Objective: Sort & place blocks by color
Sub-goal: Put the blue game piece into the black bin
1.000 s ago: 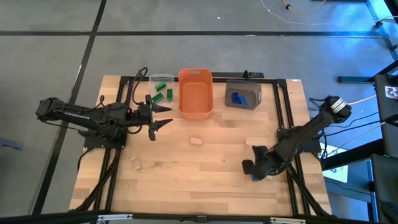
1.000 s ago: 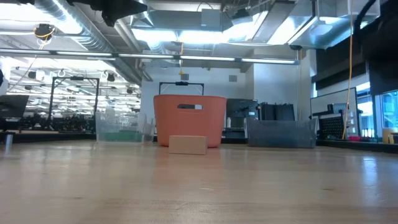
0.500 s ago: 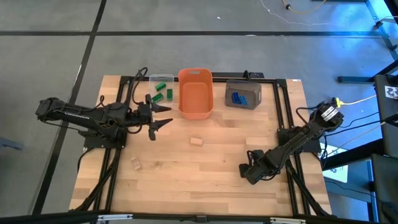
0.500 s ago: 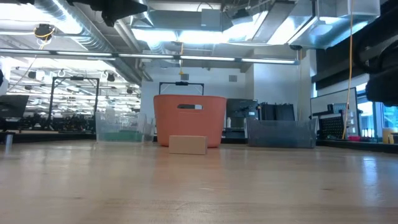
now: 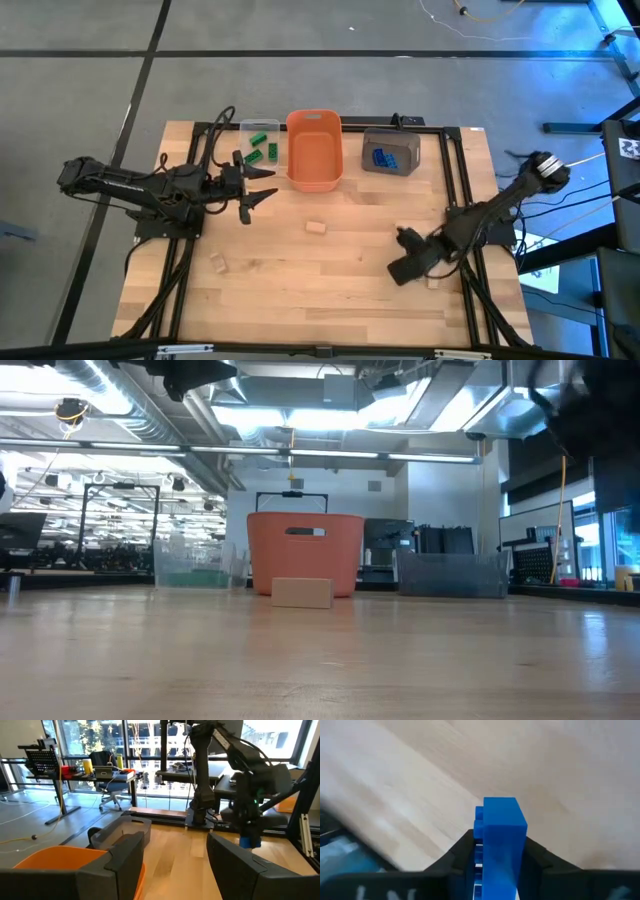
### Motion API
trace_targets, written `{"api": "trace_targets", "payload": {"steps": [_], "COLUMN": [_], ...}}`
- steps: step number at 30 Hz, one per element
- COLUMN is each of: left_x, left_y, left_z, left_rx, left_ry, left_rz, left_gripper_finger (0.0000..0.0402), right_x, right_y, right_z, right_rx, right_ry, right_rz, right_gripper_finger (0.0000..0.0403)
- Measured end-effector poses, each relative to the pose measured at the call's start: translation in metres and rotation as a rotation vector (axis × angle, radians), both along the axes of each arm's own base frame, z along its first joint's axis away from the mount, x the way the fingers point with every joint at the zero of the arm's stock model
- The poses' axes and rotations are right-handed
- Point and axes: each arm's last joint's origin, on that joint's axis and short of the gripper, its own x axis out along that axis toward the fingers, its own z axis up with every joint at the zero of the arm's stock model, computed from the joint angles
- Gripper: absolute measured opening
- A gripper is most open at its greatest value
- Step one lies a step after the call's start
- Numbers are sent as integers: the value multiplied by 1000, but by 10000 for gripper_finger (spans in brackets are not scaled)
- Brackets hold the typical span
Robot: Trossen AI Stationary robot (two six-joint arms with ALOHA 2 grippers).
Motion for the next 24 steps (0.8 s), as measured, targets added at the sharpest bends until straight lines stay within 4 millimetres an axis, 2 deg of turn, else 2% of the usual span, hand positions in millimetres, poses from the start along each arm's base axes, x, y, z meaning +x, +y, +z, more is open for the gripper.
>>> {"api": "trace_targets", "payload": {"steps": [5,12,16,18,21,24], "left_x": [0,1,1,1,1,1], "left_y": [-1,-4,-4,-4,-4,-3], "left_z": [2,2,2,2,2,1], "left_rx": [-66,-231,-280,-280,-280,-276], "left_ry": [-38,-63,-71,-71,-71,-71], "left_rz": [-25,-160,-168,-168,-159,-130], "left_gripper_finger": [208,208,208,208,208,208], "right_x": [14,60,89,99,104,102], "right_y": [-34,-93,-124,-136,-148,-150], "right_z": [31,41,50,59,75,82], "right_rx": [-64,-201,-296,-343,-424,-464], "right_ry": [-287,-603,-891,-1055,-1241,-1290], "right_rz": [208,381,432,433,418,405], "right_gripper_finger": [92,92,92,92,92,92]}}
